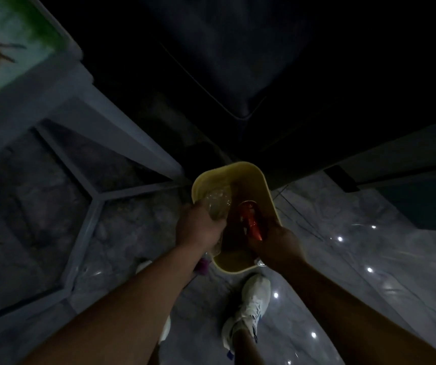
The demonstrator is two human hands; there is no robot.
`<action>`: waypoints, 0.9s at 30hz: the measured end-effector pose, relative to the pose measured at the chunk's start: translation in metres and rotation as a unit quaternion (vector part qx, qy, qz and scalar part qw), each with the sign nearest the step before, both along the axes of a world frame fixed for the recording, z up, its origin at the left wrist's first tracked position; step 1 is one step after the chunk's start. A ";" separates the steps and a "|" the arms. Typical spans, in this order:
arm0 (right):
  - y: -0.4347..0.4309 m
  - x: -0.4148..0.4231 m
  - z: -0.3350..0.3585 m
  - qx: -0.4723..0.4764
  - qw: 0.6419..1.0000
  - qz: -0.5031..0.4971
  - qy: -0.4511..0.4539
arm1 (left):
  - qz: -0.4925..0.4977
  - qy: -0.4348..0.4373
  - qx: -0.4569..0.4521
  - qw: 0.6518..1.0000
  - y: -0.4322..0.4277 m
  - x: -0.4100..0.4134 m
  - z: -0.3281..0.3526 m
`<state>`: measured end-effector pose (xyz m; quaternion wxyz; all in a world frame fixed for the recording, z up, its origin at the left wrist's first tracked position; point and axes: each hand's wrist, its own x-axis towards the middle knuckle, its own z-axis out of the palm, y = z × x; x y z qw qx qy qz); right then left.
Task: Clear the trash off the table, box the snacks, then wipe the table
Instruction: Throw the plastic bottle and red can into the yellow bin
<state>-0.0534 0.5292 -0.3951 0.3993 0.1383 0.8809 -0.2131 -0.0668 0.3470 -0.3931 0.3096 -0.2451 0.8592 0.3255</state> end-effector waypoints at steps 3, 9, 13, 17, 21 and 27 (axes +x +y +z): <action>-0.004 -0.006 -0.020 0.015 1.000 0.015 0.004 | -0.036 -0.016 -0.020 0.999 0.007 -0.012 -0.013; -0.012 -0.018 -0.054 0.052 0.991 0.126 -0.012 | -0.108 0.023 -0.056 0.992 0.019 -0.037 -0.041; -0.019 -0.027 -0.083 0.061 0.985 0.160 -0.009 | -0.167 0.027 -0.083 0.982 0.027 -0.054 -0.071; -0.019 -0.026 -0.102 0.049 0.987 0.150 -0.003 | -0.202 0.023 -0.081 0.976 0.033 -0.052 -0.101; -0.013 -0.016 -0.107 0.040 0.990 0.131 -0.009 | -0.215 0.026 -0.076 0.973 0.037 -0.039 -0.116; -0.006 -0.005 -0.111 0.035 0.993 0.113 0.009 | -0.266 0.020 -0.095 0.959 0.037 -0.033 -0.121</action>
